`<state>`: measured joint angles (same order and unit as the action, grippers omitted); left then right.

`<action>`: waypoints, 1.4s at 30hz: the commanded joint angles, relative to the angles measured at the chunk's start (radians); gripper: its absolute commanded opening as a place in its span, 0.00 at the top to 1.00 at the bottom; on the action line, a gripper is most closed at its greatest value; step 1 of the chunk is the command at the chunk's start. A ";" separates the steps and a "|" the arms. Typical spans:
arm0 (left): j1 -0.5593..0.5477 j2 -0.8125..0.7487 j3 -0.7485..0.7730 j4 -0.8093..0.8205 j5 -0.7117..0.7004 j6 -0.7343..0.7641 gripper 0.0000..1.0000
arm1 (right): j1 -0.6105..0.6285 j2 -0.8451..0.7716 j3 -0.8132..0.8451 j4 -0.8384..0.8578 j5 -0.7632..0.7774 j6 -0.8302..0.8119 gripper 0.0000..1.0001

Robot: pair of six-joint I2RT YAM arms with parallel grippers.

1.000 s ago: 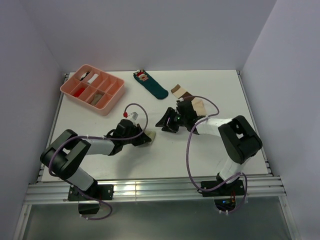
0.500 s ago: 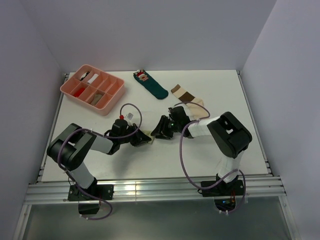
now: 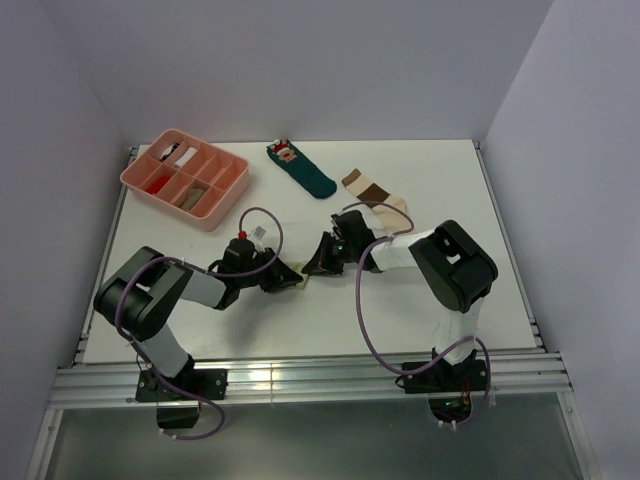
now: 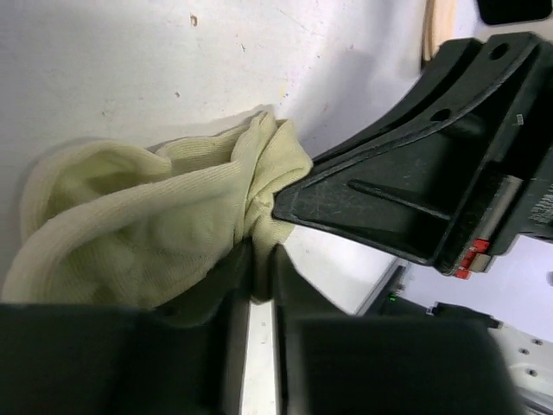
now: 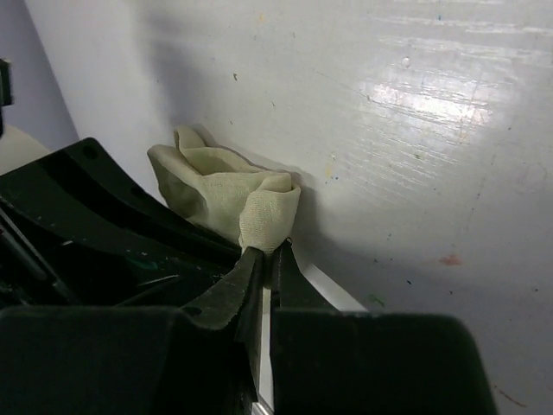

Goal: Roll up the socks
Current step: Roll the sock at the center of the board.

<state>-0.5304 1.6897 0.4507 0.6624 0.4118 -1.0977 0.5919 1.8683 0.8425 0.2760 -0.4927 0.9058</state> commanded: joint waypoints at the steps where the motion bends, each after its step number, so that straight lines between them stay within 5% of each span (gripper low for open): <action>1: -0.008 -0.053 0.022 -0.159 -0.094 0.105 0.75 | 0.008 -0.035 0.061 -0.207 0.124 -0.099 1.00; 4: -0.040 -0.110 0.061 -0.276 -0.193 0.175 0.54 | 0.008 -0.044 0.125 -0.355 0.187 -0.125 1.00; 11: -0.216 -0.231 0.178 -0.489 -0.557 0.352 0.44 | 0.020 -0.014 0.257 -0.599 0.259 -0.134 1.00; 16: -0.432 -0.234 0.253 -0.538 -0.823 0.496 0.44 | 0.042 0.003 0.328 -0.684 0.305 -0.137 1.00; 24: -0.589 -0.072 0.393 -0.587 -1.054 0.610 0.47 | 0.055 0.020 0.374 -0.764 0.330 -0.147 1.00; 42: -0.649 0.171 0.555 -0.753 -1.255 0.611 0.57 | 0.065 0.031 0.365 -0.755 0.301 -0.142 1.00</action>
<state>-1.1774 1.8240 0.9665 -0.0170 -0.7979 -0.4923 0.6415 1.8755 1.1912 -0.4412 -0.2054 0.7750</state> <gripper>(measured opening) 0.434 0.031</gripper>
